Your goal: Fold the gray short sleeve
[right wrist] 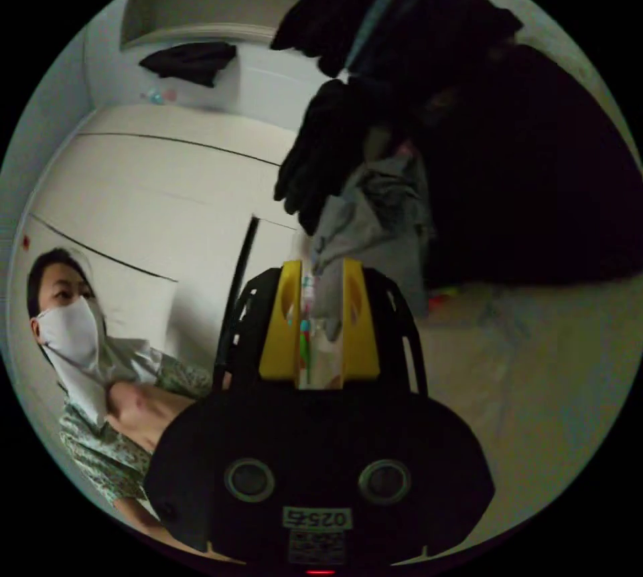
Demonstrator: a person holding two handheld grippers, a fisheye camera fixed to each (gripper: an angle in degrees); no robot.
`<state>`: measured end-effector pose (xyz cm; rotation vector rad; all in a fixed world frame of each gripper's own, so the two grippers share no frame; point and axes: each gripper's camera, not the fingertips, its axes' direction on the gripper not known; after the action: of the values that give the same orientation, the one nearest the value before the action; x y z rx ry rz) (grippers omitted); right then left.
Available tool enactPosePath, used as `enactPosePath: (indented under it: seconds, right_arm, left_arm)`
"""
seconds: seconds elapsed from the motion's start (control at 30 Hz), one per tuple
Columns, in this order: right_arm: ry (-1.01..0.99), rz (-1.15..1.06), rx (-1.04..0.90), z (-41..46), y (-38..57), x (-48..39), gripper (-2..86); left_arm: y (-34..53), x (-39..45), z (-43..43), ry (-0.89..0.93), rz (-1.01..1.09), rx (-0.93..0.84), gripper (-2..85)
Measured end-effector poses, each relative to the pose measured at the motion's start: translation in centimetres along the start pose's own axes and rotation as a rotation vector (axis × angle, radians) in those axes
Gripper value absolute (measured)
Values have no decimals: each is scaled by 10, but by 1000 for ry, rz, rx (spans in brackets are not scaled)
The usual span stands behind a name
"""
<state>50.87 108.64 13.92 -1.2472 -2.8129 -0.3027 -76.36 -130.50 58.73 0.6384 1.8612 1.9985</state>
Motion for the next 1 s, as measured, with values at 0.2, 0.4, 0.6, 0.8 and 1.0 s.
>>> enactPosePath:
  seconds: [0.2, 0.4, 0.6, 0.8, 1.0]
  right_arm:
    - [111, -44, -225, 77, -33, 10, 68]
    - [110, -8, -185, 85, -100, 31, -1]
    - [119, 56, -233, 81, -121, 55, 8]
    - [-101, 1, -76, -2, -67, 31, 100]
    - [108, 267, 152, -85, 72, 21, 139]
  left_arm:
    - [-63, -31, 70, -60, 43, -188, -1]
    - [-132, -23, 62, -130, 142, -73, -8]
    - [-153, -46, 65, -130, 110, -59, -6]
    - [-117, -53, 8, 9, 76, 90, 57]
    - [-26, -67, -66, -87, -120, 150, 100]
